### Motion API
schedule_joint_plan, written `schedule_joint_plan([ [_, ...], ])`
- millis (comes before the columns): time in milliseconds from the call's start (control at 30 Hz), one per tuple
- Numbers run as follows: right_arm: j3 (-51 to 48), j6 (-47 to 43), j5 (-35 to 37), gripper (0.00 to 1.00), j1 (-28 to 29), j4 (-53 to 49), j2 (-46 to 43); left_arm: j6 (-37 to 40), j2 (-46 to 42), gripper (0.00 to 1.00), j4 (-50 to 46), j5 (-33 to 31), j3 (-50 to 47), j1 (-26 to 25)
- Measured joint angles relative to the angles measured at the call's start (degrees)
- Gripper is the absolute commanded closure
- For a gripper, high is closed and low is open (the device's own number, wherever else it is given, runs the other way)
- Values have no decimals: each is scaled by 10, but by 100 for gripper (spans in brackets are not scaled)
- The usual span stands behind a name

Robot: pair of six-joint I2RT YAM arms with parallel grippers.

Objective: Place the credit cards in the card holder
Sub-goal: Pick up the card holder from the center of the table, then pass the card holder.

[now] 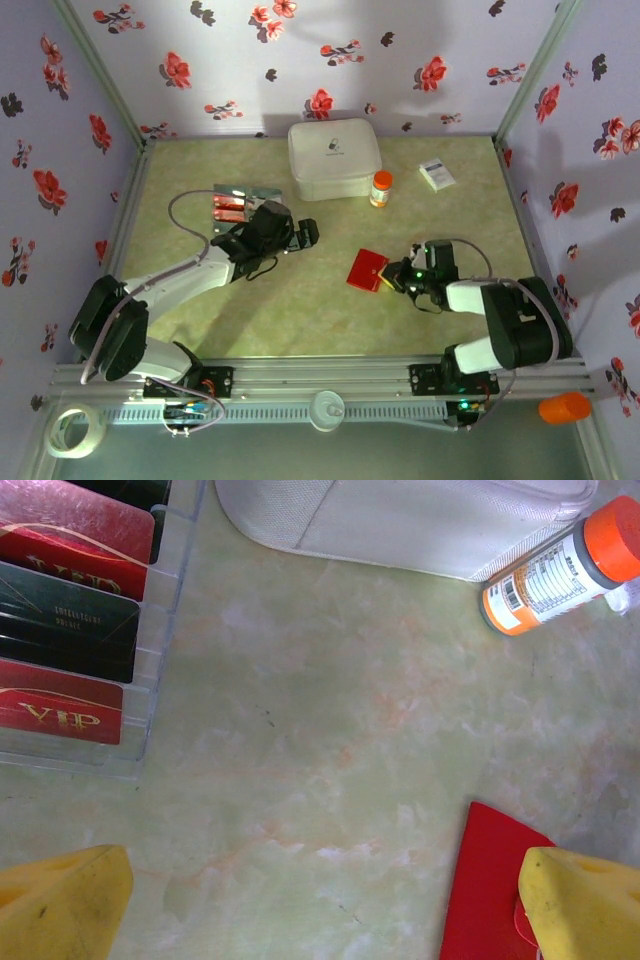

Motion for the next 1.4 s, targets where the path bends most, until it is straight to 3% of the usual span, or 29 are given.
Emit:
schedule_joint_plan([
  [200, 4, 19, -26, 100, 0, 38, 12, 5, 0, 0, 0, 0, 0, 0],
  [367, 30, 30, -40, 100, 7, 18, -29, 21, -2, 0, -7, -5, 0, 0],
  [633, 145, 39, -58, 100, 77, -34, -80, 35, -64, 0, -8, 7, 0, 30],
  [967, 225, 104, -94, 100, 156, 10, -16, -3, -135, 0, 112, 183, -81, 145],
  [1200, 241, 164, -109, 100, 195, 83, 26, -38, -135, 2, 169, 250, -103, 147],
  [1400, 244, 199, -112, 100, 209, 134, 31, -72, -124, 14, 226, 273, -120, 147],
])
